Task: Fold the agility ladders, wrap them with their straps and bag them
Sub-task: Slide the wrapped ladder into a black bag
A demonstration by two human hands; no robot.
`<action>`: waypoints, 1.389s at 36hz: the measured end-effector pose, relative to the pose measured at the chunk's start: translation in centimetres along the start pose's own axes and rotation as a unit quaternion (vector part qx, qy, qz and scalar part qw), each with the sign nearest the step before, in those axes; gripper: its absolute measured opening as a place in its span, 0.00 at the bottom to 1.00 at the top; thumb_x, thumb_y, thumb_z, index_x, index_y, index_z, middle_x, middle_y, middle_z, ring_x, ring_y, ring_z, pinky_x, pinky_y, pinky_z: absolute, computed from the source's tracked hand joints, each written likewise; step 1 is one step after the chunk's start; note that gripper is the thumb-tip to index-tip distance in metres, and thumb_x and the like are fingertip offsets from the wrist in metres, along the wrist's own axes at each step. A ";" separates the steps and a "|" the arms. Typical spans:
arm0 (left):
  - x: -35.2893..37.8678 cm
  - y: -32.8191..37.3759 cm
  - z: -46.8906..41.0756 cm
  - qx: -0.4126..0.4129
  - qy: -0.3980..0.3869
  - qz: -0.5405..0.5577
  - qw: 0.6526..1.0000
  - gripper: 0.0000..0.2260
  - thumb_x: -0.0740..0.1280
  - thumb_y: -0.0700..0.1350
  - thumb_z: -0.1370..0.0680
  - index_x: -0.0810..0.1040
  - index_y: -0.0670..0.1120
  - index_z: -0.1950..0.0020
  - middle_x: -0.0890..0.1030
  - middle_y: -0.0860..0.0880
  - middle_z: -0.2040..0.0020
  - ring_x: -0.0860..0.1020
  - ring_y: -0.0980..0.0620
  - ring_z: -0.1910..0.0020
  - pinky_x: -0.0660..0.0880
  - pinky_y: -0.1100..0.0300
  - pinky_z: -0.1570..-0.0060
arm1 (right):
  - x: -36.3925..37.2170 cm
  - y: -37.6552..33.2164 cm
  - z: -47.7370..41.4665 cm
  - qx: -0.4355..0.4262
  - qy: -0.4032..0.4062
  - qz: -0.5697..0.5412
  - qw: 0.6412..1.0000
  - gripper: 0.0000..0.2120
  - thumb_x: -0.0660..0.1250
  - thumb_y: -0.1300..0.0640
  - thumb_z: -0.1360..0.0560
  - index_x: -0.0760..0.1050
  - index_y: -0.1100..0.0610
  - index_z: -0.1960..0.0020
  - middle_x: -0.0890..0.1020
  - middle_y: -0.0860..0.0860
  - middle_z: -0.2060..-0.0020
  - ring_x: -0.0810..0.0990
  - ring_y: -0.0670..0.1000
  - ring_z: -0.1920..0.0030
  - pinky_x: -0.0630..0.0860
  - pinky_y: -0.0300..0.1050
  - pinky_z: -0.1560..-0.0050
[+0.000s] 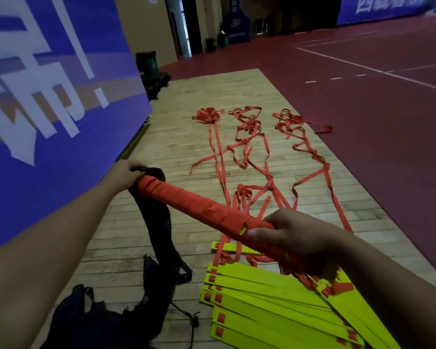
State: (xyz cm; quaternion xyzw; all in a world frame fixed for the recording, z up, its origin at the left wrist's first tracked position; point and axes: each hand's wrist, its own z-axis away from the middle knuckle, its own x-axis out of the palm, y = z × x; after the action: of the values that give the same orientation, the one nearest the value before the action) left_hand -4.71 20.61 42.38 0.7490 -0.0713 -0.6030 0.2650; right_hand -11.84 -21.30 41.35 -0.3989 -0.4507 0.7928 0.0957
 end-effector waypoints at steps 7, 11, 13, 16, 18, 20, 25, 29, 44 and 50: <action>1.6 2.2 0.2 0.066 -0.008 -0.026 0.997 0.09 0.66 0.39 0.19 0.82 0.41 0.41 0.82 0.44 0.42 0.77 0.45 0.40 0.65 0.59 0.49 | 0.4 -0.9 0.3 0.020 0.007 -0.004 1.000 0.21 0.67 0.42 0.21 0.79 0.61 0.55 0.85 0.57 0.65 0.86 0.59 0.65 0.83 0.49 0.63; 2.5 1.2 0.7 0.002 0.037 0.002 0.999 0.09 0.65 0.42 0.19 0.80 0.43 0.41 0.81 0.41 0.43 0.78 0.42 0.43 0.71 0.54 0.47 | 0.6 -1.3 0.6 0.066 -0.008 -0.095 0.993 0.23 0.66 0.44 0.20 0.76 0.67 0.50 0.85 0.60 0.64 0.86 0.59 0.67 0.83 0.52 0.66; 3.1 0.9 1.3 -0.024 0.042 0.024 0.999 0.08 0.65 0.44 0.19 0.78 0.43 0.41 0.81 0.39 0.44 0.79 0.41 0.46 0.73 0.51 0.49 | 0.5 -1.4 0.8 0.079 -0.006 -0.126 0.989 0.23 0.65 0.45 0.19 0.74 0.67 0.49 0.84 0.58 0.68 0.84 0.56 0.71 0.81 0.48 0.70; 4.1 3.4 2.9 0.028 -0.007 0.059 0.998 0.06 0.64 0.41 0.18 0.78 0.44 0.43 0.80 0.45 0.48 0.78 0.45 0.49 0.72 0.56 0.53 | 0.5 -1.5 0.8 0.085 0.002 -0.156 0.984 0.23 0.65 0.45 0.19 0.73 0.67 0.49 0.83 0.57 0.70 0.83 0.54 0.72 0.78 0.44 0.72; 4.6 6.3 4.5 0.066 -0.030 0.098 0.993 0.06 0.63 0.40 0.17 0.79 0.47 0.44 0.78 0.49 0.51 0.77 0.52 0.52 0.70 0.62 0.56 | 0.7 -1.5 0.6 0.093 0.005 -0.168 0.981 0.22 0.65 0.45 0.19 0.74 0.66 0.50 0.83 0.56 0.71 0.82 0.53 0.73 0.77 0.43 0.73; 4.8 9.0 6.1 0.089 -0.057 0.160 0.981 0.06 0.63 0.41 0.18 0.79 0.49 0.48 0.80 0.50 0.51 0.78 0.52 0.51 0.71 0.63 0.55 | 1.0 -1.6 0.4 0.098 0.005 -0.179 0.979 0.22 0.65 0.45 0.19 0.74 0.67 0.49 0.83 0.57 0.70 0.83 0.53 0.73 0.78 0.42 0.73; 5.5 14.4 10.7 0.100 -0.231 0.277 0.927 0.07 0.63 0.43 0.17 0.81 0.51 0.45 0.82 0.51 0.51 0.81 0.53 0.55 0.78 0.63 0.61 | 2.1 -1.8 -0.5 0.126 0.023 -0.223 0.966 0.25 0.67 0.45 0.20 0.74 0.69 0.45 0.84 0.62 0.65 0.83 0.54 0.72 0.77 0.42 0.74; 6.4 15.6 13.5 0.091 -0.325 0.320 0.885 0.07 0.63 0.40 0.18 0.81 0.47 0.48 0.82 0.50 0.56 0.82 0.52 0.55 0.77 0.61 0.57 | 2.3 -1.5 -1.3 0.157 0.073 -0.250 0.953 0.19 0.64 0.53 0.16 0.72 0.72 0.43 0.81 0.61 0.69 0.81 0.54 0.75 0.77 0.42 0.76; 5.9 17.2 15.1 0.113 -0.390 0.438 0.802 0.12 0.68 0.40 0.23 0.79 0.39 0.40 0.83 0.42 0.52 0.83 0.49 0.56 0.79 0.62 0.60 | 1.4 -0.6 -3.0 0.228 0.128 -0.284 0.923 0.12 0.66 0.58 0.19 0.76 0.67 0.42 0.85 0.65 0.53 0.87 0.62 0.58 0.85 0.57 0.53; 5.7 14.6 11.6 0.061 -0.256 0.474 0.840 0.12 0.74 0.40 0.27 0.82 0.42 0.45 0.84 0.43 0.52 0.83 0.45 0.50 0.79 0.57 0.53 | -0.6 -0.5 -2.5 0.143 0.210 -0.084 0.964 0.06 0.60 0.67 0.18 0.75 0.62 0.49 0.83 0.63 0.55 0.87 0.58 0.61 0.85 0.52 0.58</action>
State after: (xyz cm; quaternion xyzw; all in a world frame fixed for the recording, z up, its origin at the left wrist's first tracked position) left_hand -11.03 2.16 42.91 0.4574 -0.5194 -0.5687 0.4445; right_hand -9.73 -19.76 41.36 -0.4991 -0.3339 0.7370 0.3101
